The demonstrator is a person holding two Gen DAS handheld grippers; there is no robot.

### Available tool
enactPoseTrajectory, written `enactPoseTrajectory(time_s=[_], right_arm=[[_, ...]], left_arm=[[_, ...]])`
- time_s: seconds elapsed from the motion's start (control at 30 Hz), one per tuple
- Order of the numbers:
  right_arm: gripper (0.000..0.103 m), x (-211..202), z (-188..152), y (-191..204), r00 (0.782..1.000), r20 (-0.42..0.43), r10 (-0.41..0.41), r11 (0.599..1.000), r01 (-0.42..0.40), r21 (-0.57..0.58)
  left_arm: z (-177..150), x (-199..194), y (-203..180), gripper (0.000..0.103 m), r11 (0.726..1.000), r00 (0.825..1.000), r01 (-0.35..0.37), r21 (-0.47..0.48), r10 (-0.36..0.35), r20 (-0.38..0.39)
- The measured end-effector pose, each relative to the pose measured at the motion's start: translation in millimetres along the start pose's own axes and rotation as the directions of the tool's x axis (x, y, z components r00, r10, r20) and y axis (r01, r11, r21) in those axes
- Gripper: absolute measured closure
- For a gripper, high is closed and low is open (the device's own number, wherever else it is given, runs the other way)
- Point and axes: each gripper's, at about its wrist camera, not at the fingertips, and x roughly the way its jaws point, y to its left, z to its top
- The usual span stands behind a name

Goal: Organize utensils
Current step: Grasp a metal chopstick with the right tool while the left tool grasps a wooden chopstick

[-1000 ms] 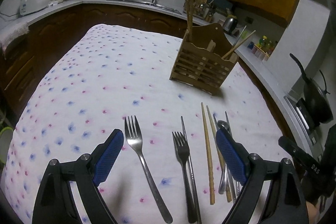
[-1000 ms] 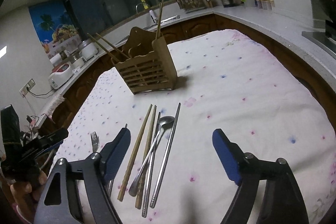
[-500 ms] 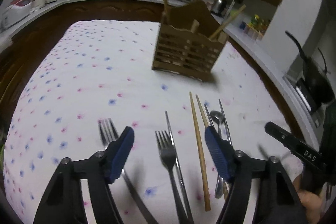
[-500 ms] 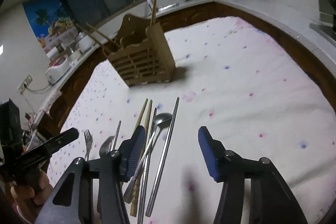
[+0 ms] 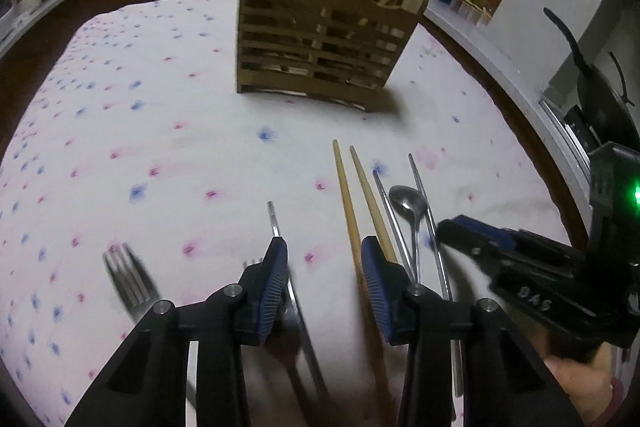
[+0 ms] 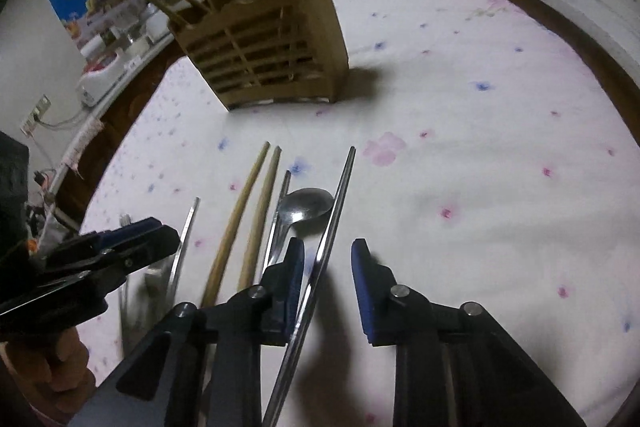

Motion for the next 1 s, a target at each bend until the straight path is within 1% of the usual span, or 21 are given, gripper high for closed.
enactPoseTrajectory(time_s=[0.07, 0.13, 0.2, 0.27, 0.3, 0.33, 0.37, 0.4, 0.47, 0.5, 0.6, 0.67, 0.7, 0.8, 0.83, 0.97, 1.0], right_arm=[[0.084, 4.0, 2.2, -0.6, 1.000, 0.000, -0.009, 1.000, 0.009, -0.012], [0.085, 5.6, 5.8, -1.6, 1.000, -0.004, -0.013, 1.000, 0.012, -0.019], [0.090, 7.0, 8.5, -2.2, 1.000, -0.009, -0.019, 0.999, 0.019, -0.028], [0.091, 8.6, 10.8, -3.2, 1.000, -0.016, -0.019, 0.999, 0.018, -0.038], [0.095, 8.7, 11.4, -4.6, 1.000, -0.022, -0.014, 0.999, 0.013, -0.043], [0.096, 8.4, 12.0, -5.2, 0.999, -0.028, -0.018, 0.999, 0.016, -0.051], [0.096, 7.4, 11.5, -6.5, 0.999, -0.032, -0.020, 0.998, 0.018, -0.059], [0.096, 6.3, 11.4, -7.7, 0.999, -0.037, -0.024, 0.998, 0.022, -0.066], [0.096, 3.3, 10.4, -11.2, 0.998, -0.043, -0.040, 0.997, 0.037, -0.073], [0.096, 2.2, 10.1, -13.4, 0.998, -0.046, -0.043, 0.997, 0.040, -0.072], [0.096, 3.0, 13.7, -19.6, 0.998, -0.057, -0.022, 0.999, 0.020, -0.041], [0.095, 5.3, 19.2, -19.6, 0.998, -0.051, -0.042, 0.999, 0.040, -0.034], [0.092, 7.2, 22.3, -20.2, 0.998, -0.048, -0.049, 0.998, 0.048, -0.028], [0.092, 13.3, 31.3, -22.1, 0.998, -0.049, -0.049, 0.999, 0.049, -0.006], [0.092, 14.3, 33.0, -22.1, 0.997, -0.049, -0.053, 0.999, 0.053, -0.004], [0.091, 18.2, 33.7, -18.2, 0.997, -0.041, -0.069, 0.997, 0.068, -0.027], [0.090, 18.1, 32.6, -16.6, 0.996, -0.038, -0.075, 0.997, 0.074, -0.038]], left_arm=[[5.2, 9.6, -3.0, 0.066, 1.000, 1.000, -0.001, 0.009, 0.001, -0.010], [12.5, 21.5, -6.5, 0.068, 1.000, 1.000, -0.001, 0.023, 0.002, -0.029], [18.3, 31.8, -11.1, 0.069, 0.999, 0.999, -0.009, 0.040, 0.011, -0.042], [22.9, 40.1, -15.0, 0.070, 0.998, 0.999, -0.011, 0.057, 0.014, -0.051], [25.1, 45.7, -17.4, 0.070, 0.997, 0.998, -0.012, 0.070, 0.016, -0.061], [26.7, 52.1, -19.8, 0.071, 0.996, 0.997, -0.013, 0.085, 0.020, -0.076], [27.7, 57.6, -21.3, 0.072, 0.995, 0.996, -0.013, 0.097, 0.022, -0.091], [28.4, 60.5, -22.5, 0.072, 0.994, 0.995, -0.017, 0.111, 0.027, -0.093], [29.0, 62.6, -25.6, 0.077, 0.989, 0.995, -0.034, 0.146, 0.047, -0.092], [28.7, 63.2, -24.7, 0.078, 0.988, 0.994, -0.034, 0.153, 0.050, -0.098], [31.8, 66.0, -21.6, 0.078, 0.990, 0.993, -0.017, 0.141, 0.033, -0.112], [35.8, 67.6, -22.8, 0.078, 0.990, 0.992, -0.023, 0.141, 0.039, -0.117], [38.3, 70.7, -24.7, 0.078, 0.989, 0.992, -0.029, 0.146, 0.047, -0.119], [42.7, 76.4, -30.7, 0.078, 0.985, 0.991, -0.044, 0.164, 0.064, -0.120], [45.1, 77.9, -32.4, 0.079, 0.985, 0.990, -0.045, 0.167, 0.066, -0.124], [45.7, 80.9, -35.7, 0.095, 0.982, 0.991, -0.065, 0.178, 0.085, -0.108], [45.0, 81.5, -36.0, 0.096, 0.982, 0.991, -0.066, 0.179, 0.085, -0.102]])
